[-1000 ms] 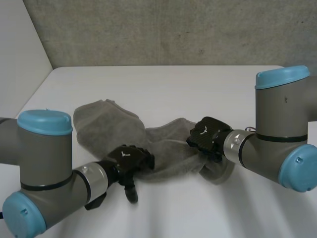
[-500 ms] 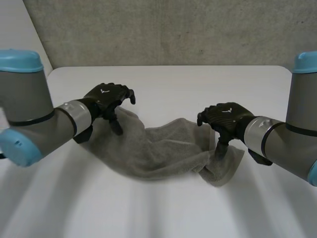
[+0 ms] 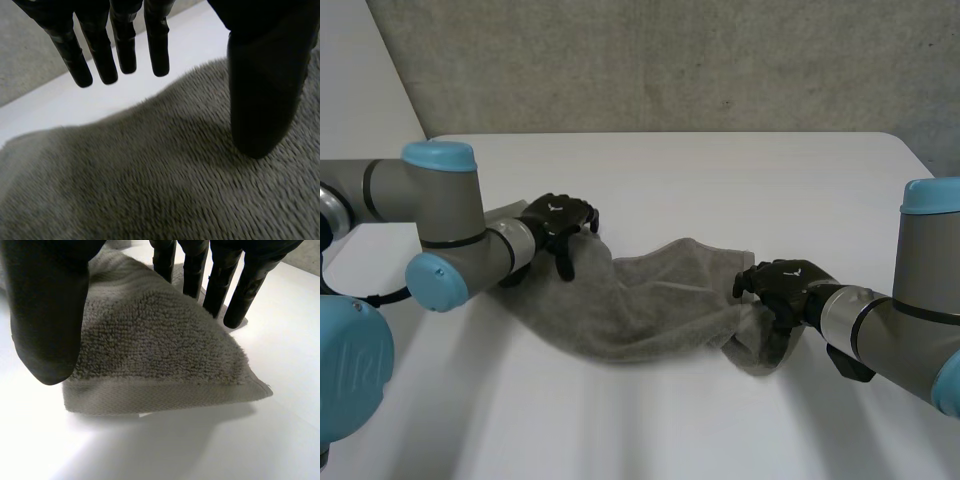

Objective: Fold the towel.

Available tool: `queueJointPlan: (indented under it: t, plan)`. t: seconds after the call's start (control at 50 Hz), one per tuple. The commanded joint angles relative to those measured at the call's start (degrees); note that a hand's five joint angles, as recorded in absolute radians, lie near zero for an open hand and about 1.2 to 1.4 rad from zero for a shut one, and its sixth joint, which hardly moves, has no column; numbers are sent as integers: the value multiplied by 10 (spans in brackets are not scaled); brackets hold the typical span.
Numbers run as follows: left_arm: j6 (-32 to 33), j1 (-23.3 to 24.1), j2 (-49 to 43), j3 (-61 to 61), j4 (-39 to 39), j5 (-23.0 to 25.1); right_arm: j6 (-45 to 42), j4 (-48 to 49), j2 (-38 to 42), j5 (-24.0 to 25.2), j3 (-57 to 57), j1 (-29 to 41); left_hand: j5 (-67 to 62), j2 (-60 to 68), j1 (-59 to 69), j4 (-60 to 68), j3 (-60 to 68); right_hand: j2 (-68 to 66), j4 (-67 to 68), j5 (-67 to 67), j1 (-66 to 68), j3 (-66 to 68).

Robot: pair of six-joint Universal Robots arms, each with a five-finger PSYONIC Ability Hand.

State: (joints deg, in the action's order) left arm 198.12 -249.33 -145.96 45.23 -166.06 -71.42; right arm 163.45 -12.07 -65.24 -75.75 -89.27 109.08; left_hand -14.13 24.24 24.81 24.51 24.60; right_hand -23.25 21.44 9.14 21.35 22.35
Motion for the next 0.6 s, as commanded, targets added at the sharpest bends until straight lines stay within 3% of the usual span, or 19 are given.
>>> queueJointPlan:
  t: [0.02,0.04,0.06,0.1,0.16,0.2,0.44,0.46,0.48,0.5,0.52,0.54,0.56,0.6]
  plan:
    - [24,2,-4,5,12,-3,0,-1,9,-4,8,-3,-166,165,159,162,162,54,-36,-13,-35,-45]
    - [30,2,0,4,16,-4,0,-1,9,-5,8,-3,-262,261,255,258,257,54,-36,-13,-35,-45]
    - [30,2,0,4,16,-4,0,-1,9,-5,8,-4,-263,262,256,259,258,54,-36,-13,-35,-45]
    - [38,2,11,3,21,-5,0,-1,9,-5,9,-7,-395,394,388,391,391,53,-34,-12,-34,-44]
    - [38,2,22,4,21,-6,0,-1,9,-5,9,-9,-439,438,433,436,435,53,-34,-12,-34,-44]
    - [37,2,46,11,24,-6,0,-1,10,-5,10,-9,-533,532,527,530,529,51,-33,-10,-32,-42]
    - [40,-2,113,117,30,-6,-1,-1,27,-5,20,-10,-530,529,524,527,526,48,-29,-6,-29,-39]
    - [40,-2,114,128,24,-4,-1,-1,29,-5,21,-11,-474,473,467,470,469,48,-29,-6,-29,-39]
    - [40,-3,114,130,15,-3,-1,-1,29,-5,21,-11,-288,287,281,285,284,48,-29,-6,-29,-39]
    - [40,-3,114,130,15,-3,-2,-1,30,-5,21,-11,-286,285,280,283,282,46,-28,-5,-27,-37]
    - [39,-3,111,128,1,-4,-2,-1,30,-5,21,-11,-20,19,13,16,15,46,-28,-5,-27,-37]
    - [39,-3,111,128,1,-4,-2,-1,30,-5,21,-12,-17,16,10,14,13,48,-29,-6,-29,-39]
    - [39,-3,108,123,-14,-6,-2,-1,30,-5,20,-13,96,-97,-103,-100,-101,48,-29,-6,-29,-39]
    - [38,-3,103,115,-29,-6,-2,-1,30,-5,18,-13,80,-81,-87,-84,-85,48,-29,-6,-29,-39]
